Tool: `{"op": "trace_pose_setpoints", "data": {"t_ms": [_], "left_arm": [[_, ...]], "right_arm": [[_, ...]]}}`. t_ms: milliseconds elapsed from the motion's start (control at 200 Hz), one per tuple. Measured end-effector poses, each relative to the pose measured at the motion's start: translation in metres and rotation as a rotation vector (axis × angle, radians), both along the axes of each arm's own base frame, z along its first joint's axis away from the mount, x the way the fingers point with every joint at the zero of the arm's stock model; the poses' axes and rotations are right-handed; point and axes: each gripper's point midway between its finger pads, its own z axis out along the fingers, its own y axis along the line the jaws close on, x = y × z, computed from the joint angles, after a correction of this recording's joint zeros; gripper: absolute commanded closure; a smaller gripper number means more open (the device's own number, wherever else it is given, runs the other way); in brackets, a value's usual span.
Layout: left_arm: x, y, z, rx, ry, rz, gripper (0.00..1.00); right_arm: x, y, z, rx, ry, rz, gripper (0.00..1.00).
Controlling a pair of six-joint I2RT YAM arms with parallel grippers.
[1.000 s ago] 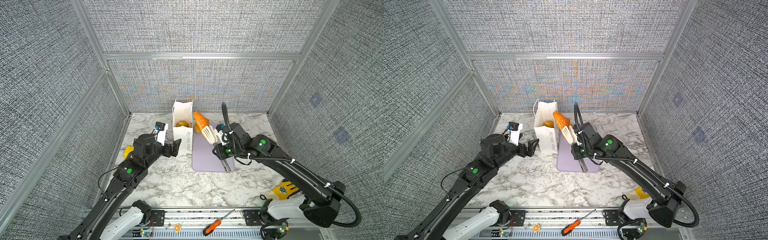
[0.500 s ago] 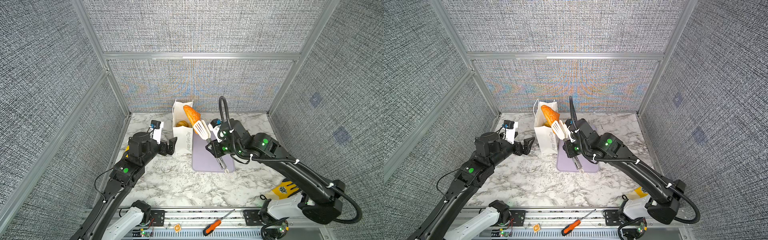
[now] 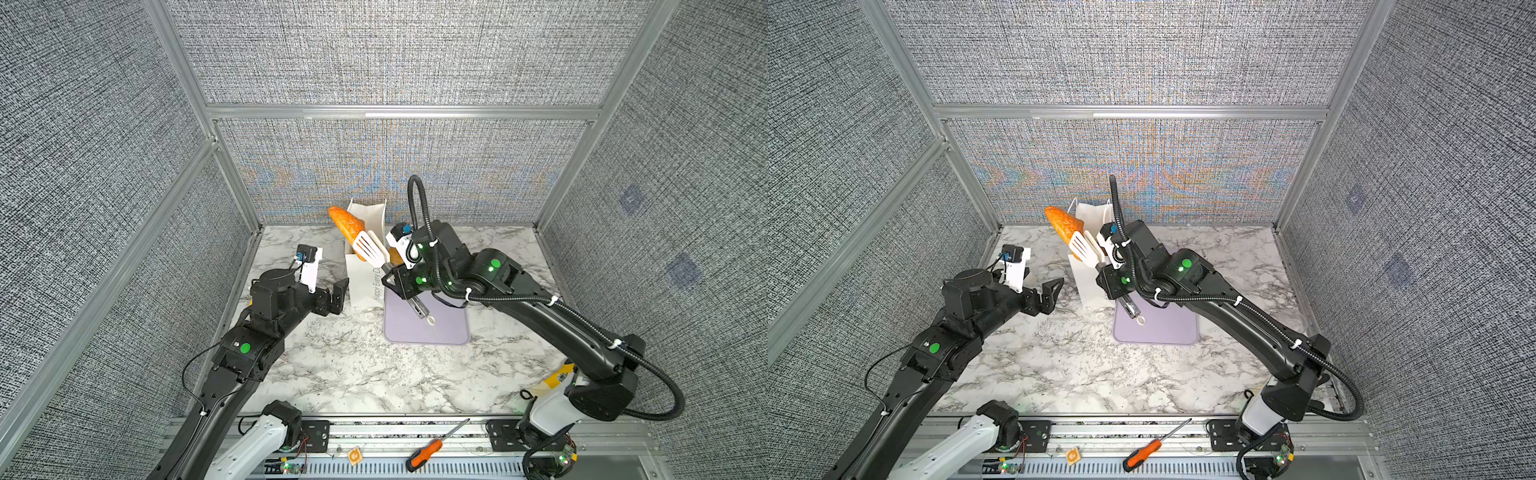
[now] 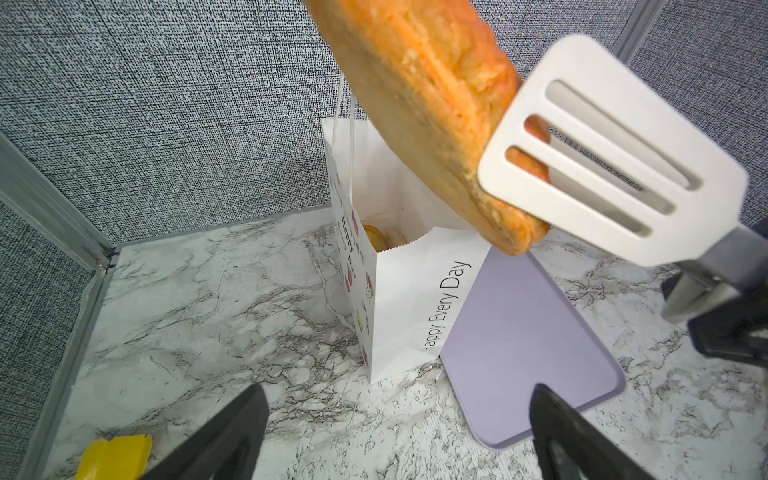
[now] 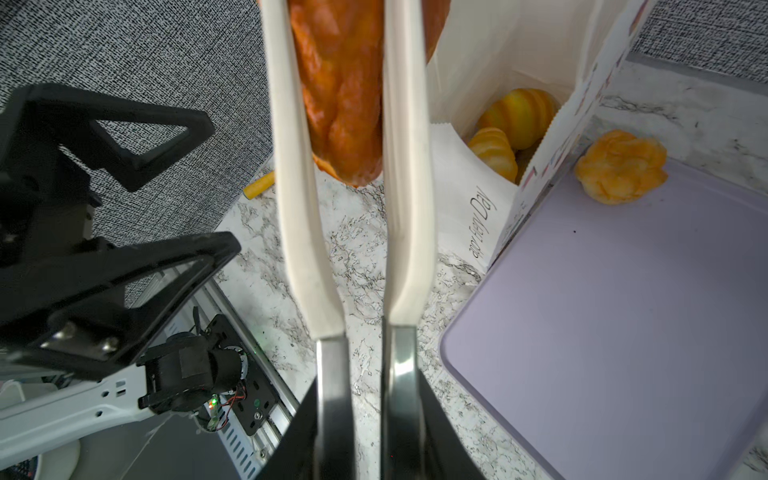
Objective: Place the fake bread into the paper bag
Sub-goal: 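Carry the orange croissant up over the bag opening with the right gripper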
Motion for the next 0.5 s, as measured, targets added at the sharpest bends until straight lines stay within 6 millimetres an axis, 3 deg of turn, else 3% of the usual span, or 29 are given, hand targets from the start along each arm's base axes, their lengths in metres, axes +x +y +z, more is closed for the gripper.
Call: {"op": "trace_pose_setpoints", "data": {"t_ms": [225,500], "left_arm": [[-0.001,0.002,0.0,0.002,-0.006,0.005,0.01],[-0.001,0.006,-0.006,0.011,0.001,0.022,0.01]], "right_arm": [[0.022,-0.007,-0.01,-0.018,0.013,-0.05,0.7],[0.021,-0.012,-0.007,0.008,0.015,-0.052,0.7]]}}
